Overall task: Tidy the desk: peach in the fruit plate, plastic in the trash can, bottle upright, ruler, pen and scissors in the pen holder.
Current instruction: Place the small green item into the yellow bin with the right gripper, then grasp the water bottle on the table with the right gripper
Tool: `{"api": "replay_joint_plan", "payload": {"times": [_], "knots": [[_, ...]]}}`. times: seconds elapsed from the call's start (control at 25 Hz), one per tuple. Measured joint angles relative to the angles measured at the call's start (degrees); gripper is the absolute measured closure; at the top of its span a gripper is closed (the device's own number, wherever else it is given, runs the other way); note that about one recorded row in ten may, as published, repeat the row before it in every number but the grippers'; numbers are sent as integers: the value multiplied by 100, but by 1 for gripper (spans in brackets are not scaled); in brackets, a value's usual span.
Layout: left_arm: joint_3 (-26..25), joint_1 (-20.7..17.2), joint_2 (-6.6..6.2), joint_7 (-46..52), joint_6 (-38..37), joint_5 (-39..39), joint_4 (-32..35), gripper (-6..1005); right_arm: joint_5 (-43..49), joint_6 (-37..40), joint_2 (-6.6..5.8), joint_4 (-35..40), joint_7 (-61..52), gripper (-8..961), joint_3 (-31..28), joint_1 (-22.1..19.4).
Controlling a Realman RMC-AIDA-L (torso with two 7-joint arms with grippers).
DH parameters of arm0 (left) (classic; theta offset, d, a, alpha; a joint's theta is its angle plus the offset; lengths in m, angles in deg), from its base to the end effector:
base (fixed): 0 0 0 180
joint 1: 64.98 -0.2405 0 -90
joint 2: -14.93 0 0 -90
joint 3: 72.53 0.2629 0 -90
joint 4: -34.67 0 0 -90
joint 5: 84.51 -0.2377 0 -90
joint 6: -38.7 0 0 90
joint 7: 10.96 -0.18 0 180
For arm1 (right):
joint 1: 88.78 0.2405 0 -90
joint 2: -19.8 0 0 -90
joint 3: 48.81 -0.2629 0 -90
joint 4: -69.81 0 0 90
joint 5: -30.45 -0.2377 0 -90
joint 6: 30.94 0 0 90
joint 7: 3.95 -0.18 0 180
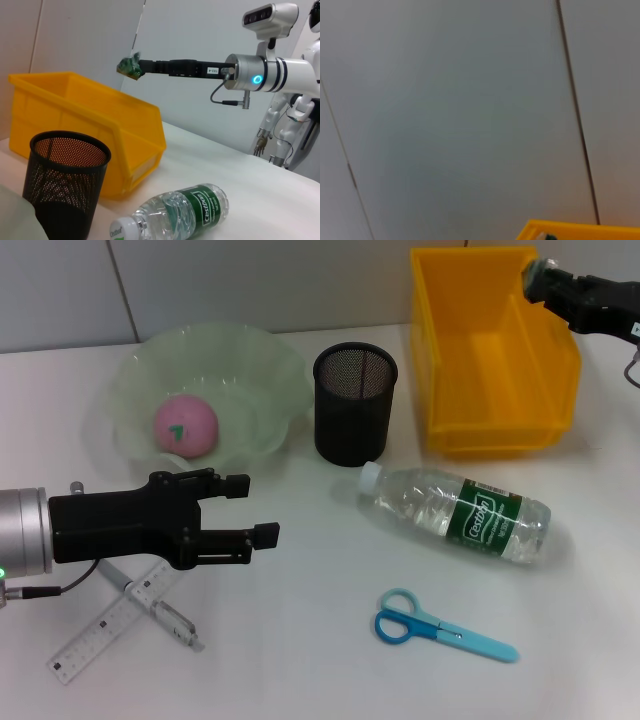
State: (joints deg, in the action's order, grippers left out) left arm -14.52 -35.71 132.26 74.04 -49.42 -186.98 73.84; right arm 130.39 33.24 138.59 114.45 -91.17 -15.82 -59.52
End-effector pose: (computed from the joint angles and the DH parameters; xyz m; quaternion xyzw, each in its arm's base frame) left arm -0.2389 0.3609 -0.0523 -0.9469 -0.2065 -0.2394 0.0584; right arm 0.3035 0.4497 0.0686 -0.8007 0.3154 0.3040 0.4086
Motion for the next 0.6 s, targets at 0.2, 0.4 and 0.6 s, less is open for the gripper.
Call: {"api": "replay_joint_plan", "payload": {"times": [0.2, 0.4, 0.6], "knots": [[0, 0, 0, 7, 8, 5, 3, 160, 6, -139, 5, -7, 2, 668, 20, 66], [0, 22, 0, 13, 15, 9, 4, 160, 8, -162, 3, -8, -27, 496, 135, 105], [0, 43, -2, 18, 15, 17, 4, 160, -5, -158, 1, 4, -60, 298, 149, 124]]}}
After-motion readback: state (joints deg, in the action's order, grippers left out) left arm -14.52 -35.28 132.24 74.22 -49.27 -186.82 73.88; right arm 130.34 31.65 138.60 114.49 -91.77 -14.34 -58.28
